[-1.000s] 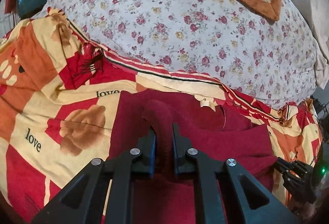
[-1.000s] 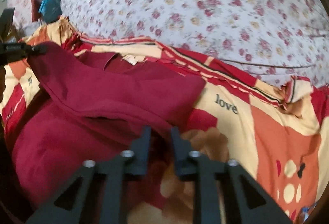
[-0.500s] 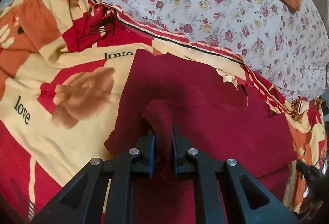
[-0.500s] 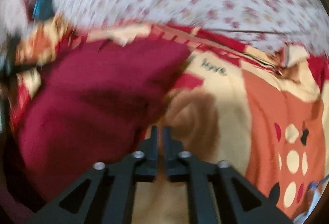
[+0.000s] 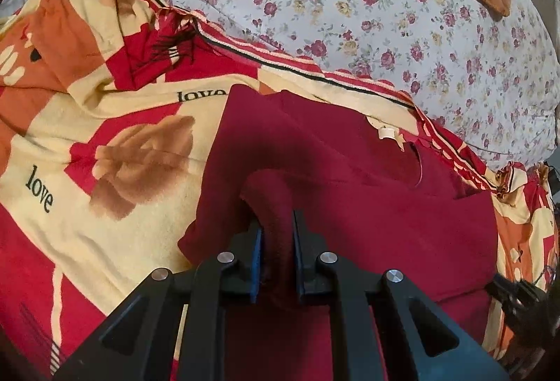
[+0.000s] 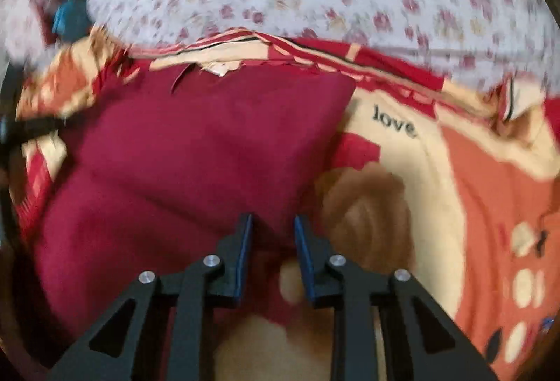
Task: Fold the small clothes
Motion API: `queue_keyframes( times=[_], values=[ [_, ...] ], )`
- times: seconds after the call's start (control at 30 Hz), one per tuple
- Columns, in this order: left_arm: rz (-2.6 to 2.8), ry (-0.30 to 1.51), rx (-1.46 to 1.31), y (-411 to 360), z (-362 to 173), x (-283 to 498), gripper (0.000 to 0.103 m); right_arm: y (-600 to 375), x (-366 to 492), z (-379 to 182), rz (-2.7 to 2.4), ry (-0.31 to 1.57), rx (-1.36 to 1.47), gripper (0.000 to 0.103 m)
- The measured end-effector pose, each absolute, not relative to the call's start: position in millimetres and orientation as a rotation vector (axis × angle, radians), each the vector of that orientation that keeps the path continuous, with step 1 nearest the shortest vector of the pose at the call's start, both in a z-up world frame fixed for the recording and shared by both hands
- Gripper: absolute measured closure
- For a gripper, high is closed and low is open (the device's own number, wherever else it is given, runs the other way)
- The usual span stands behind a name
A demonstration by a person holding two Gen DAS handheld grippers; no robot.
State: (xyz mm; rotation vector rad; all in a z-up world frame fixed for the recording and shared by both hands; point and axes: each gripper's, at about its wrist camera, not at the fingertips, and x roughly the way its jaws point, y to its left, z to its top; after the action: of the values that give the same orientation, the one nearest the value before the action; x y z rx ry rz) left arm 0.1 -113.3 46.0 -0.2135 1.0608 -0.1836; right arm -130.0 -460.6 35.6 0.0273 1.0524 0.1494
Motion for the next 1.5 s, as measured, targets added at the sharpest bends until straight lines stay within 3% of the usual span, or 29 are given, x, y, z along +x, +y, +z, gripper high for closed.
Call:
queue_keyframes(
  times=[0.1, 0.17, 0.23, 0.3, 0.43, 0.47, 0.5, 0.53, 0.6, 0.8, 0.9, 0.93, 1.07, 1.27, 1.5],
  values=[
    [-0.178, 1.058, -0.214, -115.3, 45.3, -0.2, 0.103, -476.9, -130.8, 48.1, 0.132, 1.004, 0.116, 0.076],
    [-0.177, 1.056, -0.212, -115.9, 46.1, -0.6, 0.103, -492.2, -124.5, 57.4, 0.103, 0.958, 0.206, 0.068],
    [-0.176, 1.057, -0.212, -116.2, 47.1, -0.3, 0.103, -507.3, -110.8, 61.6, 0.109, 0.922, 0.340, 0.044],
    [-0.176, 1.056, -0.211, -116.1, 46.5, -0.6, 0.103, -513.9, -88.7, 53.7, 0.092, 0.933, 0.403, 0.031],
    [-0.177, 1.047, -0.210, -119.8, 51.6, -1.0, 0.103, -509.9, -52.3, 28.3, 0.092, 0.992, 0.422, 0.035],
    [-0.183, 1.039, -0.208, -121.1, 54.0, -1.1, 0.103, -507.6, -47.8, 25.6, 0.098, 1.000, 0.407, 0.043],
    [-0.191, 1.027, -0.208, -121.9, 57.1, -2.0, 0.103, -504.1, -45.3, 25.4, 0.089, 1.000, 0.366, 0.080],
    [-0.201, 1.016, -0.207, -122.7, 59.5, -2.6, 0.103, -503.3, -47.6, 29.1, 0.073, 0.979, 0.338, 0.090],
    [-0.224, 1.011, -0.205, -125.4, 59.8, -2.0, 0.103, -505.6, -57.4, 40.8, 0.037, 0.921, 0.291, 0.094],
    [-0.200, 1.078, -0.160, -135.9, 32.9, 8.5, 0.103, -515.9, -55.1, 23.9, -0.028, 0.986, 0.281, 0.092],
    [-0.190, 1.070, -0.171, -128.6, 40.2, 5.4, 0.098, -518.1, -67.1, 39.3, -0.072, 0.946, 0.265, 0.069],
    [-0.178, 1.062, -0.168, -126.0, 44.7, 4.3, 0.094, -515.8, -73.8, 48.3, -0.092, 0.923, 0.239, 0.065],
    [-0.127, 0.993, -0.159, -119.5, 63.5, -0.9, 0.093, -491.3, -95.9, 65.6, 0.007, 0.896, 0.157, 0.065],
    [-0.158, 1.005, -0.128, -132.7, 57.3, -8.2, 0.093, -460.0, -107.9, 29.8, 0.007, 0.997, 0.012, 0.065],
    [-0.134, 1.039, -0.099, -135.5, 37.2, -10.3, 0.093, -472.4, -105.3, 58.3, 0.015, 0.938, 0.149, 0.065]
  ],
)
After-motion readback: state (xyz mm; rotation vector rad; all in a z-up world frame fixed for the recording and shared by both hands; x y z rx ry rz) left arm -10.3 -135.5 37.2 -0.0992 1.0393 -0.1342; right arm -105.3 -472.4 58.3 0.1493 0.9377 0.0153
